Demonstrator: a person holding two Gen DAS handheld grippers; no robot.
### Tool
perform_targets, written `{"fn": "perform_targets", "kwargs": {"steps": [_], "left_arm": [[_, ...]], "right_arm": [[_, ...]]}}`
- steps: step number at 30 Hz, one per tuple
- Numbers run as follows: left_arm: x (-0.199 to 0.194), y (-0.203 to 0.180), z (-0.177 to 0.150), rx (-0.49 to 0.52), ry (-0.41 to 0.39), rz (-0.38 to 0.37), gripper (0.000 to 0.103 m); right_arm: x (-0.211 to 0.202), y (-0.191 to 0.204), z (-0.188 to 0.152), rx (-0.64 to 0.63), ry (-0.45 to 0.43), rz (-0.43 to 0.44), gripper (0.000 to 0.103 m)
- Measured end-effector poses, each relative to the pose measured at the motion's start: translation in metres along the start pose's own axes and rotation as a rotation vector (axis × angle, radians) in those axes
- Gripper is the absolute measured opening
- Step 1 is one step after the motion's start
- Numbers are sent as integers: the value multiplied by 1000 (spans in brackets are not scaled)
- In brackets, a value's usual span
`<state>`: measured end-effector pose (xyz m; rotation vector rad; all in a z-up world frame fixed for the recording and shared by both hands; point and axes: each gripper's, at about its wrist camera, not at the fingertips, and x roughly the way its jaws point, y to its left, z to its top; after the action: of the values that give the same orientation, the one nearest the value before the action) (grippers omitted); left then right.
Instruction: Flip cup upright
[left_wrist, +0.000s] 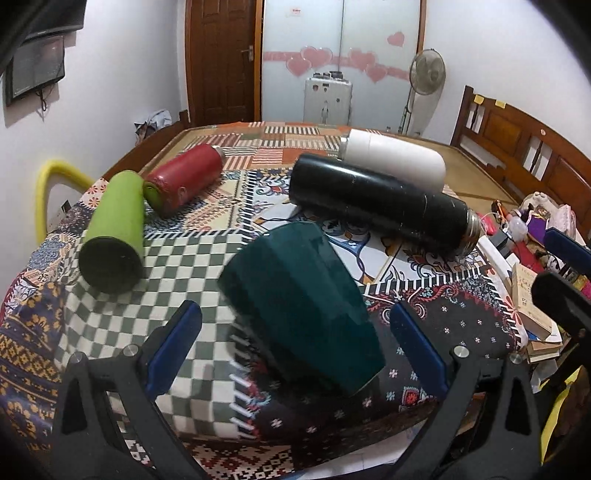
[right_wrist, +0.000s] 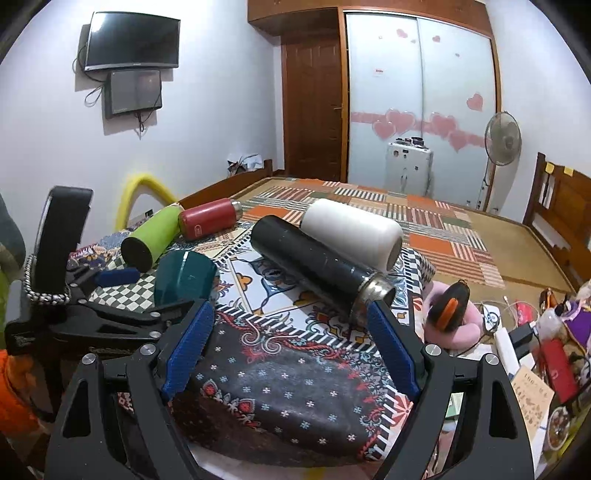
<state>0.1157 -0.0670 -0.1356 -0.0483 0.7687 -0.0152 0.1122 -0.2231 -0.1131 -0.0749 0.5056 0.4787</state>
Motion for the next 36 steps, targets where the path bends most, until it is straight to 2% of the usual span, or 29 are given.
{"fn": "perform_targets", "kwargs": {"steps": [5, 9, 13, 24, 29, 33, 36], "left_arm": [[14, -7, 9, 8, 15, -7, 98], [22, -7, 16, 14, 25, -16, 90], [37, -5, 19, 16, 90, -55, 80], [35, -5, 17, 92, 109, -102, 79], [35, -7, 19, 133, 121, -97, 78], [30, 0, 21, 104, 113, -111, 77], [18, 5, 23, 93, 74, -103, 77]], "right_arm": [[2, -10, -4, 25, -5, 5, 83], [2, -13, -4, 32, -11, 5, 83], [3, -14, -3, 36, -17, 11, 83], [10, -11, -2, 45, -9, 26, 83], [9, -12, -2, 49, -11, 26, 83], [8, -12, -1, 53, -9, 26, 83], [8, -11, 1, 53, -11, 27, 83]]}}
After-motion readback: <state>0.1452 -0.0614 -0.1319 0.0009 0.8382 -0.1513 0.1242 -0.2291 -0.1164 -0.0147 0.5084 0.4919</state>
